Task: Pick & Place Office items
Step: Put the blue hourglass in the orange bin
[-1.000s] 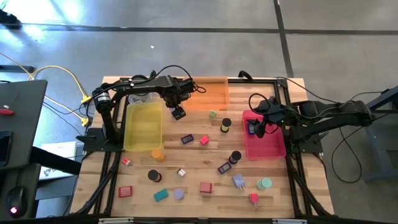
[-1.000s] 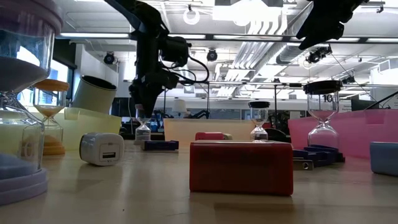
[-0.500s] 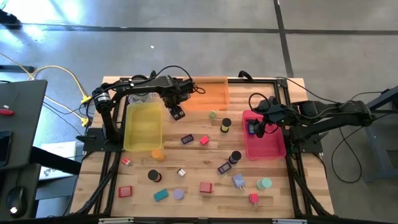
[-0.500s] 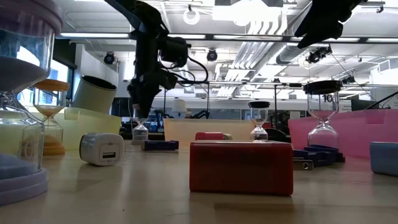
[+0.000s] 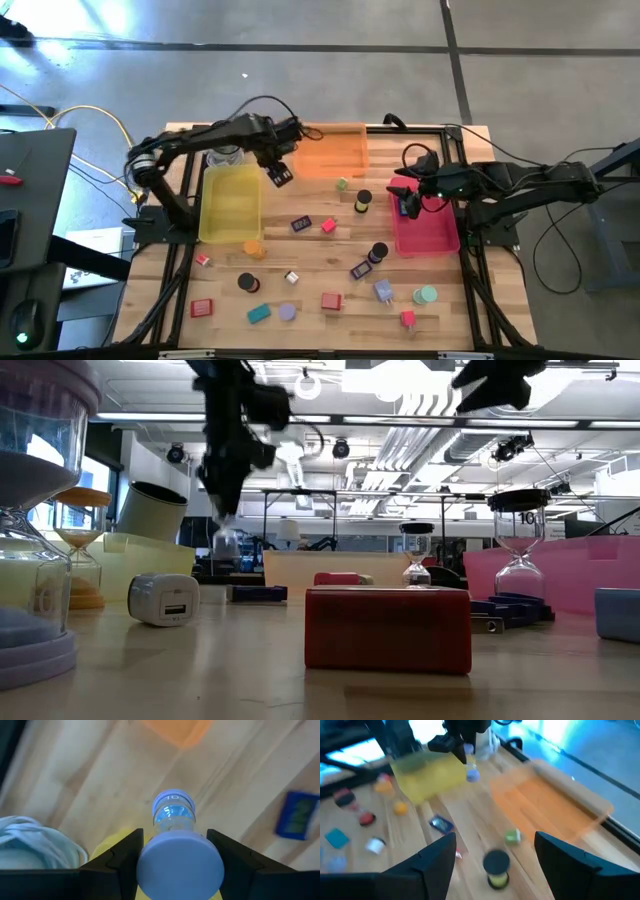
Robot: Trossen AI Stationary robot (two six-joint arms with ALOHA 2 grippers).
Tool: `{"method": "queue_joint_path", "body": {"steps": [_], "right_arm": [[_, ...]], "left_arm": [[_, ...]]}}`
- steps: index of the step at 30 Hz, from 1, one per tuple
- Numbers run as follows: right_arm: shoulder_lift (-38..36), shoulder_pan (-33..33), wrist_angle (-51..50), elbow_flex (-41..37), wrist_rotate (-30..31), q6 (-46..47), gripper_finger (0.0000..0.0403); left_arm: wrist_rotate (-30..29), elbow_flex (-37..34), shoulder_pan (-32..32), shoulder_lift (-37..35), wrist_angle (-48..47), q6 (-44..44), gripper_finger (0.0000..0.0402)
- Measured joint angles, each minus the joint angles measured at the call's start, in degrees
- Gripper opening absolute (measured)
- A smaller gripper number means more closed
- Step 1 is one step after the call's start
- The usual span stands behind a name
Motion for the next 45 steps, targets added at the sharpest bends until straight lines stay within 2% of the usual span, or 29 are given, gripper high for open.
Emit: {"method": "queue_joint_path", "body": {"steps": [5, 9, 12, 18, 26, 32, 45], "right_arm": [[0.0, 0.02, 5.21, 0.0, 0.61, -6.66, 0.0259], [0.0, 0.0, 9.36, 0.0, 4.47, -11.36, 0.0259], [0.0, -0.46, 12.55, 0.0, 4.23, -15.0, 0.0259], [1.01, -1.12, 23.6, 0.0, 1.09, -23.56, 0.0259], [4.68, -1.09, 40.13, -0.03, 1.16, -37.75, 0.0259], [6.61, -1.07, 44.45, -0.04, 1.18, -40.95, 0.0259], [6.67, -1.09, 43.99, -0.04, 3.25, -41.44, 0.0259]], "left_arm": [[0.05, 2.49, -1.29, -8.78, 2.78, -3.94, 0.0188], [2.62, 2.83, -3.26, -15.38, 13.13, -6.53, 0.0188], [6.31, 2.85, -4.65, -18.74, 21.39, -7.53, 0.0188], [12.09, 2.87, -7.46, -20.08, 36.05, -11.78, 0.0188], [16.98, 2.85, -9.97, -18.91, 50.7, -17.91, 0.0188], [18.76, 2.85, -10.24, -18.91, 53.58, -19.64, 0.0188], [19.57, 2.85, -10.22, -18.91, 53.39, -21.35, 0.0188]]}}
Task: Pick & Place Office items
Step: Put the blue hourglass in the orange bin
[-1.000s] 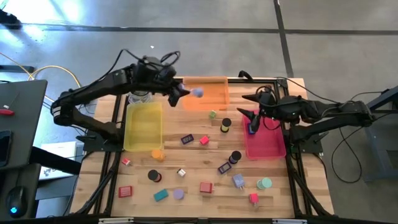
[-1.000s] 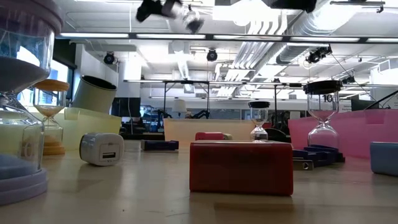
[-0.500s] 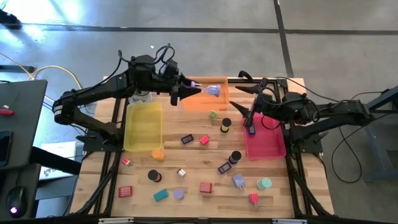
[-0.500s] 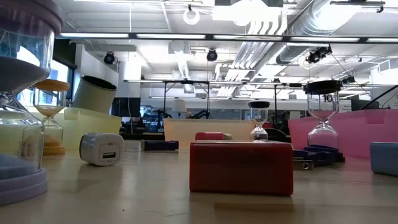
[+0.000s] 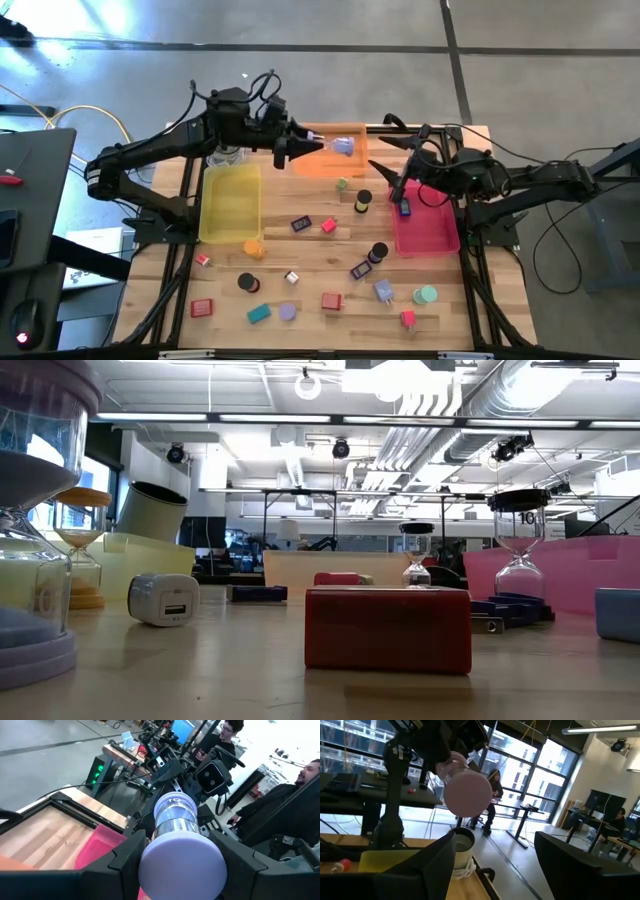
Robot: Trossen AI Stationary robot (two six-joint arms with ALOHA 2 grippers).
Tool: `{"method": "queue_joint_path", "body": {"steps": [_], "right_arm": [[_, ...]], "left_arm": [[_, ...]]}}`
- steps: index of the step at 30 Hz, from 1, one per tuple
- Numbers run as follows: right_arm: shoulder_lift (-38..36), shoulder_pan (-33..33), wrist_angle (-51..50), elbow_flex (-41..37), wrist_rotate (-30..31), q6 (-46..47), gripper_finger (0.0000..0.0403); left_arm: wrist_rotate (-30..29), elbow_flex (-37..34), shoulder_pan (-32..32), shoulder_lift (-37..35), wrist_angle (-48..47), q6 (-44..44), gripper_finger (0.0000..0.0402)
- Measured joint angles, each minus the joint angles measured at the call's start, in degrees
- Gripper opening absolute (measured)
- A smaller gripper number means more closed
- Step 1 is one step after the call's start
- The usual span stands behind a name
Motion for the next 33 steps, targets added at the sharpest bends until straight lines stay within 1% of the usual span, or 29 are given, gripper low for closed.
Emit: {"method": "queue_joint_path", "body": {"steps": [2, 6, 9, 13, 19, 22, 24, 30, 33], "right_arm": [[0.0, 0.02, -0.45, 0.0, 1.74, -1.51, 0.0262], [0.2, 0.0, -0.87, 0.0, 9.12, -4.27, 0.0278], [0.65, -0.02, -0.84, 0.04, 11.25, -5.31, 0.0292], [1.04, 0.02, -0.47, 0.12, 11.95, -5.98, 0.0314], [2.33, 0.02, -0.82, 0.09, 15.49, -6.0, 0.0356], [2.4, 0.0, -0.83, 0.09, 15.38, -5.91, 0.0371], [2.45, 0.02, -0.85, 0.09, 14.65, -5.7, 0.0377], [2.54, 0.02, -2.71, 0.09, 15.35, -5.09, 0.038], [2.56, 0.39, -5.33, 0.05, 15.05, 0.98, 0.038]], "left_arm": [[-0.02, 0.0, 0.02, 0.12, 0.02, 0.0, 0.0188], [0.57, -0.02, 0.02, 0.82, -0.26, 0.0, 0.0188], [1.01, -0.02, 0.02, 1.28, 0.08, 0.2, 0.0188], [1.39, -0.02, 0.06, 1.75, 0.11, 0.22, 0.0188], [1.46, -0.02, 0.04, 1.7, 0.42, 0.24, 0.0188], [1.45, -0.02, 0.08, 1.7, 0.48, 0.26, 0.0188], [1.44, -0.02, 0.31, 1.7, 0.49, 0.24, 0.0188], [1.42, -0.02, 0.37, 1.7, 1.92, -0.66, 0.0188], [1.42, -0.02, 0.37, 1.7, 1.89, -0.68, 0.0188]]}}
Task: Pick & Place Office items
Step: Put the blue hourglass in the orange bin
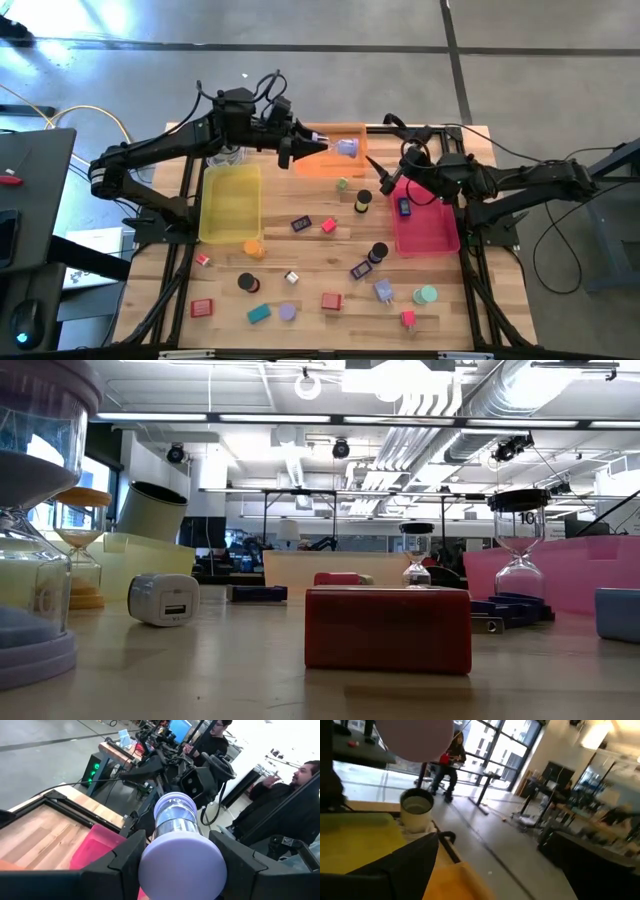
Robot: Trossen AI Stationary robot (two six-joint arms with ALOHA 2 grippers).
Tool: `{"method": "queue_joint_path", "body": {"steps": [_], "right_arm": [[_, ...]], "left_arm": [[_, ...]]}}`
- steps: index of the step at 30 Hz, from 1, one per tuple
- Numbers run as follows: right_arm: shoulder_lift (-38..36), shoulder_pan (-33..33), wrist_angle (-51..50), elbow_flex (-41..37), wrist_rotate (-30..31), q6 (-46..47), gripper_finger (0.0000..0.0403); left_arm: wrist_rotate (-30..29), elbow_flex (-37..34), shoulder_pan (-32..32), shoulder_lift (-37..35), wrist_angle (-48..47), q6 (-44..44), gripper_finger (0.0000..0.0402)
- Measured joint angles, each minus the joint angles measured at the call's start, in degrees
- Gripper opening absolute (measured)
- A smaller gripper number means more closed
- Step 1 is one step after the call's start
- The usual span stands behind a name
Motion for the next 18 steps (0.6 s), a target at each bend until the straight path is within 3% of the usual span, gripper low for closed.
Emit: {"method": "queue_joint_path", "body": {"steps": [8, 18], "right_arm": [[1.46, 0.13, 2.88, 0.0, -14.74, 3.77, 0.038], [2.25, 0.13, 6.61, 0.0, -17.02, 6.74, 0.038]], "left_arm": [[-0.01, 0.0, -0.04, -0.02, 0.01, -0.27, 0.0188], [-0.11, 0.0, -1.85, 0.92, 0.52, -0.59, 0.0188]]}}
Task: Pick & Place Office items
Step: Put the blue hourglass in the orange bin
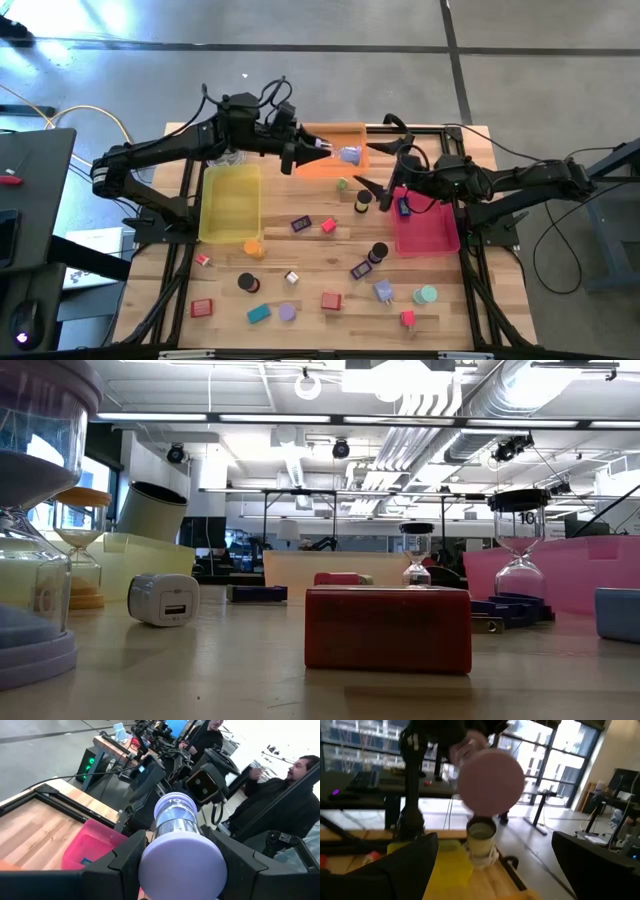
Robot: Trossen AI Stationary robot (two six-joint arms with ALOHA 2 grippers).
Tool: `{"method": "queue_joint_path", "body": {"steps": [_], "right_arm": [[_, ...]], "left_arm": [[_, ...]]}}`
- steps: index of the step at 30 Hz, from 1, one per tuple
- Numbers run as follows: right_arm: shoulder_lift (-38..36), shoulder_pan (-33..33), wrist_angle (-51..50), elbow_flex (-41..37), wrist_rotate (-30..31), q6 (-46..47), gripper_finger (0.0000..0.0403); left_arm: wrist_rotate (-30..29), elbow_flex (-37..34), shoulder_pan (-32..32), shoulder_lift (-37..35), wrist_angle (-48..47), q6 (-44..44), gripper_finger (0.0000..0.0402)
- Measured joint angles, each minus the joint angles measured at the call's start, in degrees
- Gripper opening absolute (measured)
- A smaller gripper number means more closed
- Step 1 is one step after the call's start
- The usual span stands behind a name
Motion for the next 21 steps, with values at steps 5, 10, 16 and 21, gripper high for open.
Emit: {"method": "queue_joint_path", "body": {"steps": [5, 10, 16, 21], "right_arm": [[-0.09, -0.04, 5.51, 0.0, -3.39, -5.43, 0.038], [-0.09, -0.22, 6.48, 0.02, -6.55, -6.16, 0.038], [2.28, -0.52, 6.93, -0.04, -7.16, -6.18, 0.038], [4.15, -0.5, 10.36, 0.0, -7.13, -6.94, 0.038]], "left_arm": [[-0.05, 0.0, -0.35, 0.4, -0.05, -0.02, 0.0188], [0.19, 0.02, -0.42, 1.9, 1.67, -0.99, 0.0188], [1.8, 0.02, -0.62, 3.81, 5.19, -2.64, 0.0188], [2.67, 0.0, -0.61, 4.5, 5.18, -3.45, 0.0188]]}}
